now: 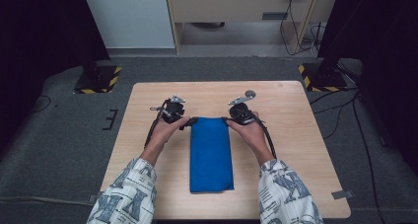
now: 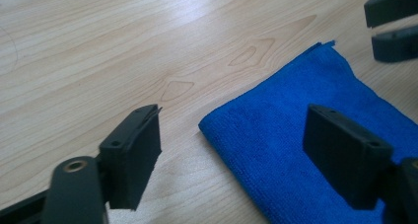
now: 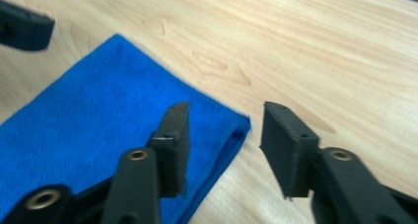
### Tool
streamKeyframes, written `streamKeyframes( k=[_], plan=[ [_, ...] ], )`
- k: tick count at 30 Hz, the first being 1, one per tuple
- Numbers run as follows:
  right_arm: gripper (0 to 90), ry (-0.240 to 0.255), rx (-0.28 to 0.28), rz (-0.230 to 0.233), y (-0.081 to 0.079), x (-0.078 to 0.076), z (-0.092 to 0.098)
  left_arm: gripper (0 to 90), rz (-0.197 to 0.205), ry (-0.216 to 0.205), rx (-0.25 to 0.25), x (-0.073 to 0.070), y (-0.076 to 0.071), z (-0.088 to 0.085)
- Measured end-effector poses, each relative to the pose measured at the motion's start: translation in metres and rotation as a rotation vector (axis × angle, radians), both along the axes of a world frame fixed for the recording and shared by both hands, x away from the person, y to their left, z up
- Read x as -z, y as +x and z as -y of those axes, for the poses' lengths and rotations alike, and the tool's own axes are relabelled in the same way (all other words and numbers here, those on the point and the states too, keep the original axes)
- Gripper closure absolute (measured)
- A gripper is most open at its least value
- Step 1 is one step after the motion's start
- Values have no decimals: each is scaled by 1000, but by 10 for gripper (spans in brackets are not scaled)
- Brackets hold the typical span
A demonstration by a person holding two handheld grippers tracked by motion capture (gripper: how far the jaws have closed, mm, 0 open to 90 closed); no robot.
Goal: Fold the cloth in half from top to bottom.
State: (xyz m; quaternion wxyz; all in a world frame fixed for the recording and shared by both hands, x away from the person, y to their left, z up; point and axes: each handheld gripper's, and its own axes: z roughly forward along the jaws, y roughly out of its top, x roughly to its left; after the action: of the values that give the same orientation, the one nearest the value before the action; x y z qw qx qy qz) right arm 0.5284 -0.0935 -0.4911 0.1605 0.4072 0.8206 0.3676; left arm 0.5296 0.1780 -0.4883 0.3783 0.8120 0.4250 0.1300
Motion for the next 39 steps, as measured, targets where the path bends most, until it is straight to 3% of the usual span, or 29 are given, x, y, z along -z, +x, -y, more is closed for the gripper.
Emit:
streamKeyframes(
  k=[7, 9, 15, 22, 27, 31, 35, 37, 39],
  plan=[
    [641, -12, -20, -10, 11, 0, -6, 346, -13, -7, -8, 6, 3, 3],
    [637, -19, -12, -27, 17, 3, -7, 358, -18, 14, -11, 11, 5, 3],
    [634, -5, 4, -61, 29, 17, -5, 370, -49, 22, -16, 26, 11, 6],
    [633, -6, 0, -104, 34, 31, -7, 393, -38, 37, -35, 33, 15, 8],
    [650, -24, -14, -101, 32, 33, -11, 439, -42, 47, -33, 37, 15, 9],
    [748, -19, -17, -111, 30, 33, -12, 527, -47, 32, -39, 37, 15, 10],
    [844, 11, -29, -124, 29, 34, -10, 682, -70, 17, -3, 36, 12, 14],
    [866, 21, -34, -122, 28, 35, -9, 750, -76, 25, 7, 36, 11, 16],
    [873, 38, -34, -134, 27, 34, -7, 833, -81, 5, 2, 36, 10, 16]
  ],
)
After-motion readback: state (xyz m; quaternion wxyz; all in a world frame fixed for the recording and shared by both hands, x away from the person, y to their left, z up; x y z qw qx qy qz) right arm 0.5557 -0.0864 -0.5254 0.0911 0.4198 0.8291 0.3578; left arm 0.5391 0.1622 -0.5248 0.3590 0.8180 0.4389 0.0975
